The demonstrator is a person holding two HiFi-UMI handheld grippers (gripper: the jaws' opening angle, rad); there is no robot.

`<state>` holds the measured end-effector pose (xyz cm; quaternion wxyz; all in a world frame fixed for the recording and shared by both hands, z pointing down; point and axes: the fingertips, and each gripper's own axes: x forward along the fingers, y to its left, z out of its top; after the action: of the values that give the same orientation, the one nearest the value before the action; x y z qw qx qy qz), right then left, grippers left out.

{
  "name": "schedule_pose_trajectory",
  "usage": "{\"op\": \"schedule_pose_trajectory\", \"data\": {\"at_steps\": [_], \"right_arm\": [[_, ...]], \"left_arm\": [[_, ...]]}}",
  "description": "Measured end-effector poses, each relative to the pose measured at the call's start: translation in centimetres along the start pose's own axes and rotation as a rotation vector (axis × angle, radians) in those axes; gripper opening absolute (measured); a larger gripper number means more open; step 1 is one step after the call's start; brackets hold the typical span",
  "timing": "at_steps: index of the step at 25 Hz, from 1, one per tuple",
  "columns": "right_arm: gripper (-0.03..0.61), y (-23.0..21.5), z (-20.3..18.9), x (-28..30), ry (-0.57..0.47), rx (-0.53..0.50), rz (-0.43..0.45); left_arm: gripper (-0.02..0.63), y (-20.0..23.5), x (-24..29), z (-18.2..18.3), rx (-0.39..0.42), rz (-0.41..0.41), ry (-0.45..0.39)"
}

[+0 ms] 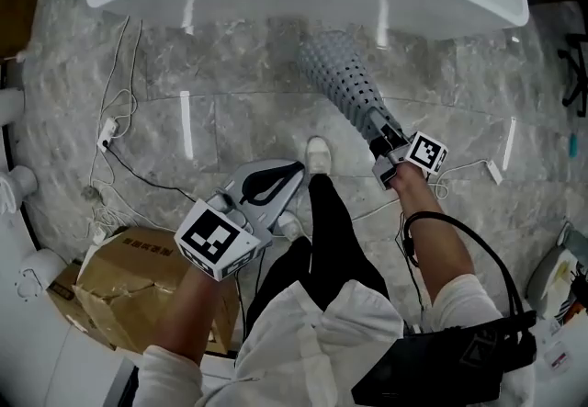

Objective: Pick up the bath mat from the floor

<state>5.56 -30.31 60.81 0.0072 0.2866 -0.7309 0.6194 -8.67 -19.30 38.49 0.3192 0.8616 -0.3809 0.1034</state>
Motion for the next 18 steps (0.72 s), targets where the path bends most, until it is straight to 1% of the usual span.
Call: {"op": "schedule_pose_trajectory", "data": {"at_steps": [2,6,8,10,13,16,18], "right_arm": [[0.012,3.4,-0.7,-2.7,0.002,-0.032,0.008],[0.012,10.7,-2.4,-7.4,-0.018,-0.071,0.059],[0.012,14.4,-3.5,-9.4,-0.035,-0.075,0.090],[0.012,17.3,-4.6,-11.8,-0.051,-0.064,0.087],[0.014,21.3,-5.7,-15.6,-0.072,-0.065,0.088],[0.014,25.6,-6.6,-18.4,-0.082,-0.117,0.134],[0.014,27.9,-7.7,-20.1,-0.096,-0.108,0.153]], "left_arm": [[0.006,-1.5,-2.5,0.5,0.025,0.006,-0.013],[0.006,-4.5,-7.7,1.6,0.058,0.034,-0.057],[0.006,-5.9,-10.7,1.9,0.073,0.057,-0.071],[0.006,-7.5,-13.5,2.3,0.078,0.074,-0.086],[0.006,-10.4,-17.0,3.4,0.046,0.078,-0.125],[0.006,-13.2,-20.5,4.3,-0.013,0.093,-0.182],[0.006,-15.3,-22.5,4.3,-0.016,0.096,-0.205]]}}
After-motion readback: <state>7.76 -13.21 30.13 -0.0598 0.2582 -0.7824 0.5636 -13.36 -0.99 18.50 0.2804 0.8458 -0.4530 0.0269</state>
